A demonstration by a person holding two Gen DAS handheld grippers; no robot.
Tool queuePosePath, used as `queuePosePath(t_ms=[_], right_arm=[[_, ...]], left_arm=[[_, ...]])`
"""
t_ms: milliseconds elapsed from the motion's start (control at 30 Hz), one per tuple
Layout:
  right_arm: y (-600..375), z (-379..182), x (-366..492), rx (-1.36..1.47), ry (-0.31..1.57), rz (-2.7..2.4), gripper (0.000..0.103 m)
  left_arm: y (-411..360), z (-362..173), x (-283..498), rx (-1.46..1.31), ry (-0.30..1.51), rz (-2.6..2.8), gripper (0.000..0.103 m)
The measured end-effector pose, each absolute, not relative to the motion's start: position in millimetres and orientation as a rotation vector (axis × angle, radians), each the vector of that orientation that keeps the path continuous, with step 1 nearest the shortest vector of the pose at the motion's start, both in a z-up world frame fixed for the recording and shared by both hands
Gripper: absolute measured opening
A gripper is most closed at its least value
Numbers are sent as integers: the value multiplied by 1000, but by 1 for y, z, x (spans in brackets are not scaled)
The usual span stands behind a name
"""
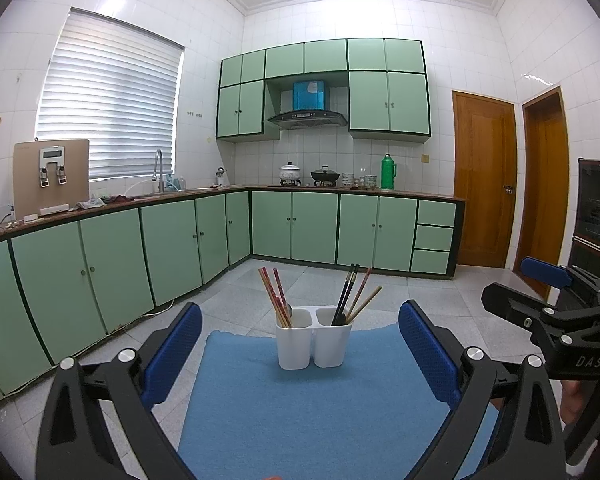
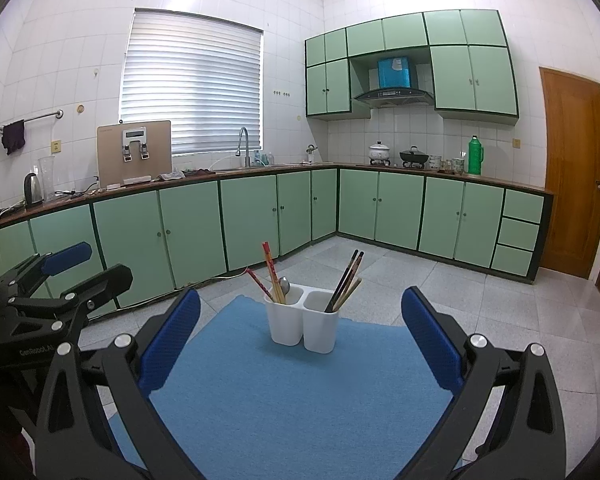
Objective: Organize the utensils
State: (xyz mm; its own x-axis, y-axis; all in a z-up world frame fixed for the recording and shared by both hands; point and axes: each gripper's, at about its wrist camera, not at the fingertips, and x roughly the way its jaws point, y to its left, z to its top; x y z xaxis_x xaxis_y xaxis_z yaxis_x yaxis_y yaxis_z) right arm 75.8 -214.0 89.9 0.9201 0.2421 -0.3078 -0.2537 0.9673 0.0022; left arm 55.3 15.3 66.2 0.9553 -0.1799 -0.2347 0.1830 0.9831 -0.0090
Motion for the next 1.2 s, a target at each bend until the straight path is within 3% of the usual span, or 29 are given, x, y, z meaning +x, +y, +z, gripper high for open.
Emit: queuePosePath(t_ms=[1200], right_arm=[[-211, 90, 74, -40, 316, 257, 98]], left_arm=[[17, 70, 52, 7, 242, -187, 97]])
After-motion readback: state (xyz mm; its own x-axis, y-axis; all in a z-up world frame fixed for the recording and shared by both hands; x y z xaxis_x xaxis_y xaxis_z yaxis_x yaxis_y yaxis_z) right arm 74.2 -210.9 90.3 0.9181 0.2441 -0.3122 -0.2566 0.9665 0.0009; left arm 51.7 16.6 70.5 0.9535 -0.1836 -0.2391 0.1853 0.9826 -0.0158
